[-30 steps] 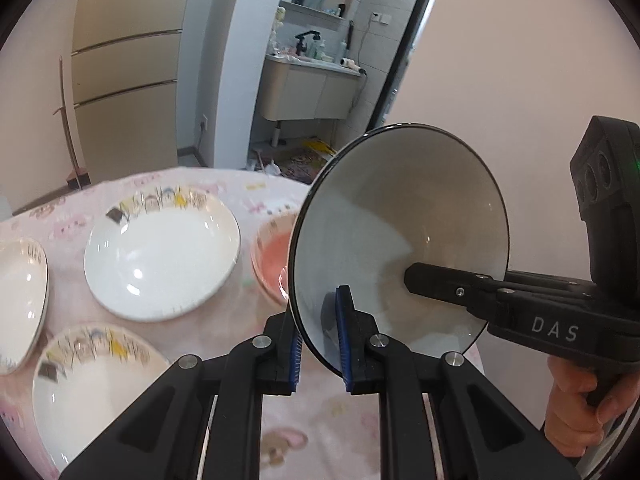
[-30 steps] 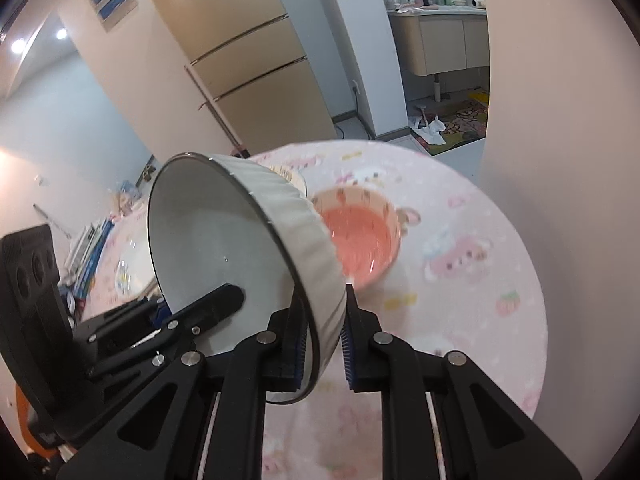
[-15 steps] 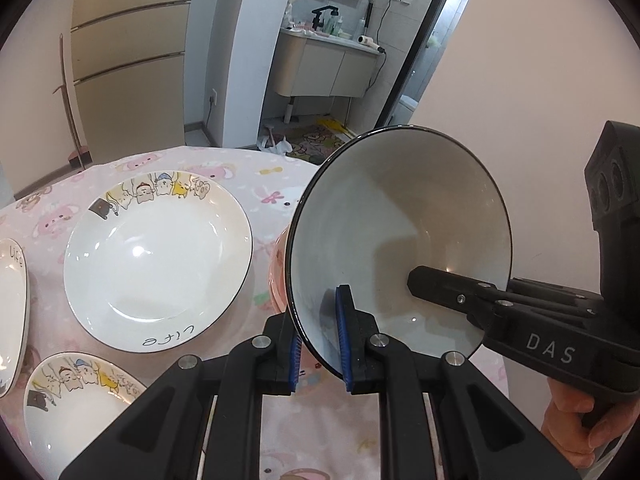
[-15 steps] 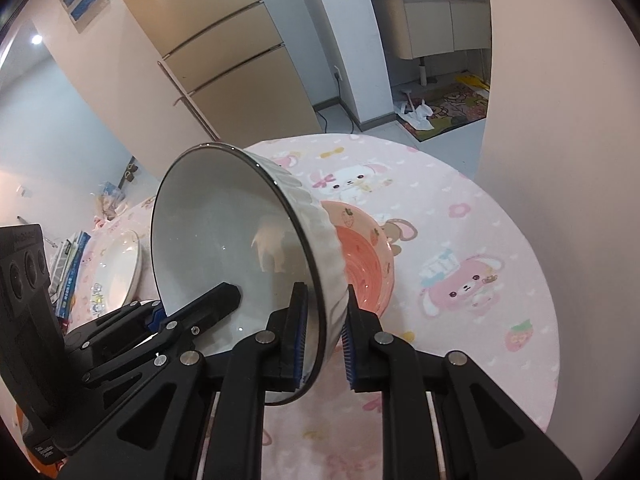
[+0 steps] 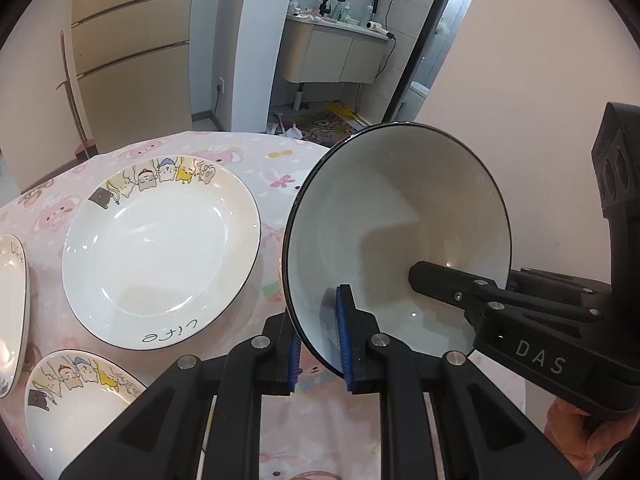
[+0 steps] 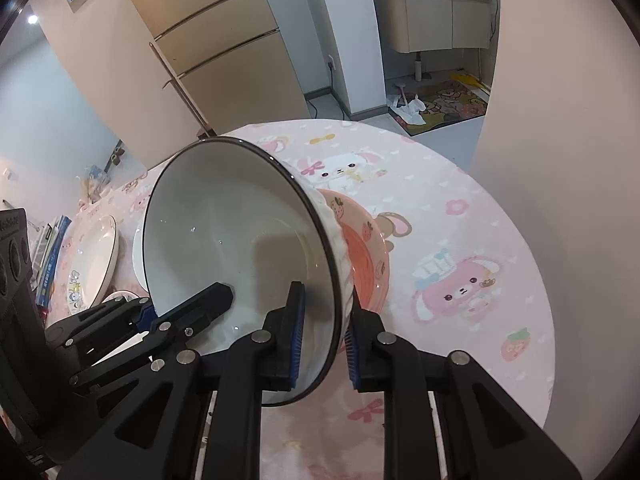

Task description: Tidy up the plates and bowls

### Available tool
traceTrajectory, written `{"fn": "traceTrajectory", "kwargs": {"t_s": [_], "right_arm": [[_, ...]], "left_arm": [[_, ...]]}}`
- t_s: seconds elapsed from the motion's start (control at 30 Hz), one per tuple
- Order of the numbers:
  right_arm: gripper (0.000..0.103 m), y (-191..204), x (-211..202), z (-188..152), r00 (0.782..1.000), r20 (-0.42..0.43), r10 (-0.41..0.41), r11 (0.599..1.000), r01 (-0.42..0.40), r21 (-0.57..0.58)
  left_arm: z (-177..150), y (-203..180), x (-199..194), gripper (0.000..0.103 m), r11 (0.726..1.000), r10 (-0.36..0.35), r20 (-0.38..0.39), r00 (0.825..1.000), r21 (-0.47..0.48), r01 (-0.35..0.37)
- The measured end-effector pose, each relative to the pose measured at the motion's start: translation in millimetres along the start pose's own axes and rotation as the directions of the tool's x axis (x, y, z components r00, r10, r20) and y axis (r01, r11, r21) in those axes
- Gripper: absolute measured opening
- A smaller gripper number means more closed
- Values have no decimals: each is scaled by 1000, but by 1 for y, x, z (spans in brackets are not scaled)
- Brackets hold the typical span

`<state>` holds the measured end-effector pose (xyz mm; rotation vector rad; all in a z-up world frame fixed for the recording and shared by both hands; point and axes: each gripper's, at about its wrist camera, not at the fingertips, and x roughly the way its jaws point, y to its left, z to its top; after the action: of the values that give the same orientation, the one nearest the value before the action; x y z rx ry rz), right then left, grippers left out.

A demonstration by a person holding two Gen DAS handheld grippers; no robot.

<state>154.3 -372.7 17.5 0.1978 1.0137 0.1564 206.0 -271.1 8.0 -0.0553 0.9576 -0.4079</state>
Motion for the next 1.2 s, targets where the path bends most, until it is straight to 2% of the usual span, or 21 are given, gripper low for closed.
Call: {"fn": "traceTrajectory", "kwargs": {"t_s": [0.33,0.7,0.97,1.2], "right_arm": [[16,1,-1,3,998,24,-63,998,64,-16],[14,4,-2,0,989,85,-118,992,121,-36],[12,-1,3,0,991,65,-114,993,116,-25],[11,0,7,4,989,77,-128,991,130,-21]], "left_arm": [[1,-14,2,17,992,99,6,995,79,-99],[4,-16,8,17,988,123,13,992,90,-124],[12,-15,16,17,979,173,36,984,104,-176],[12,-8,19,17,980,167,34,985,103,-170]]}}
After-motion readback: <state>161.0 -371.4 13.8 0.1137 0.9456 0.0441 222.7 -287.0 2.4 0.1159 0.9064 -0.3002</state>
